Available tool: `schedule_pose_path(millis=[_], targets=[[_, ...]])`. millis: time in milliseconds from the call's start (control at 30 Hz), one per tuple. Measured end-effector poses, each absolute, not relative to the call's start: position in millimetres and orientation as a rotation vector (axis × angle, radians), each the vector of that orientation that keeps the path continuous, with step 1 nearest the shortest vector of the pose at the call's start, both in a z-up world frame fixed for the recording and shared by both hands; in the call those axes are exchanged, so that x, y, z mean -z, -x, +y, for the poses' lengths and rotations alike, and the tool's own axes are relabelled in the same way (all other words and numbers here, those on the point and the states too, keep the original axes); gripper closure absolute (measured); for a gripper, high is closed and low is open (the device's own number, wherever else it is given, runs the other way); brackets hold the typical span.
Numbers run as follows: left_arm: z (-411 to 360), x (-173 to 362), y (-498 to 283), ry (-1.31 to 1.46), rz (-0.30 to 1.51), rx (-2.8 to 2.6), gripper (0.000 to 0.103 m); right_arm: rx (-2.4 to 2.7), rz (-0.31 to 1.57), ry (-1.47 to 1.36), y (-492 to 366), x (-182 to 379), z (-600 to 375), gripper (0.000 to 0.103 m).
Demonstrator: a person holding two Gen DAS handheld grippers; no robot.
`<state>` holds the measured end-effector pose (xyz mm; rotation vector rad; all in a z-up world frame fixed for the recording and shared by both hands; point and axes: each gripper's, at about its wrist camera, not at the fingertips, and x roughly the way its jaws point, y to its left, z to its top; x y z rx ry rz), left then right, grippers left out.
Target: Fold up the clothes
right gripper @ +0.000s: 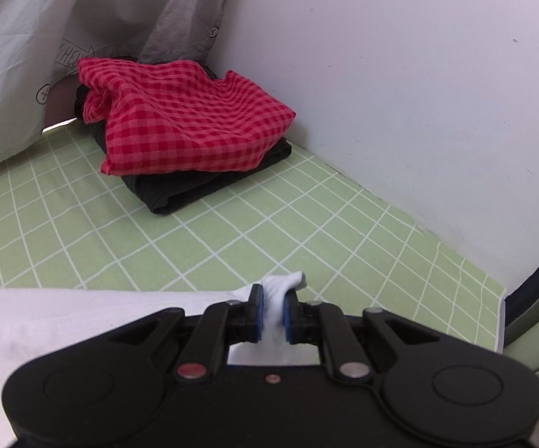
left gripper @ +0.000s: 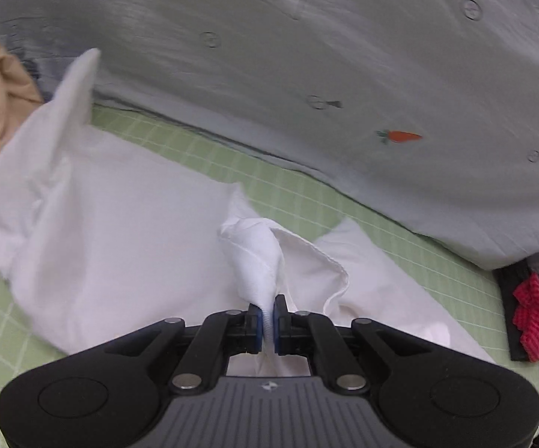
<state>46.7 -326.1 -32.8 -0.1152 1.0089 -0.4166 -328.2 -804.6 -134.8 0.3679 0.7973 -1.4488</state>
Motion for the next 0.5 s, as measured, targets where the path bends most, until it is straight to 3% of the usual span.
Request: schedule_pose_path(millis=[233, 400, 433, 500], targets=[[-190, 71, -66, 0.237, 1.089, 0.019, 0.096, 1.362, 0.762, -0.37, 317, 123, -769, 0.09], [-201, 65, -57, 0.242, 1.053, -0.007, 0.075, 1.283, 0.748, -0.363, 310, 114, -745, 0.082], [-208, 61, -56, 0.225, 1.038, -0.005, 0.066, 1.271, 0.749, -0.359, 308, 112, -741, 0.079], [-219, 49, -58, 0.221, 1.006, -0.006, 0.06, 1.253, 0.751, -0.349, 306, 110, -734, 0.071]])
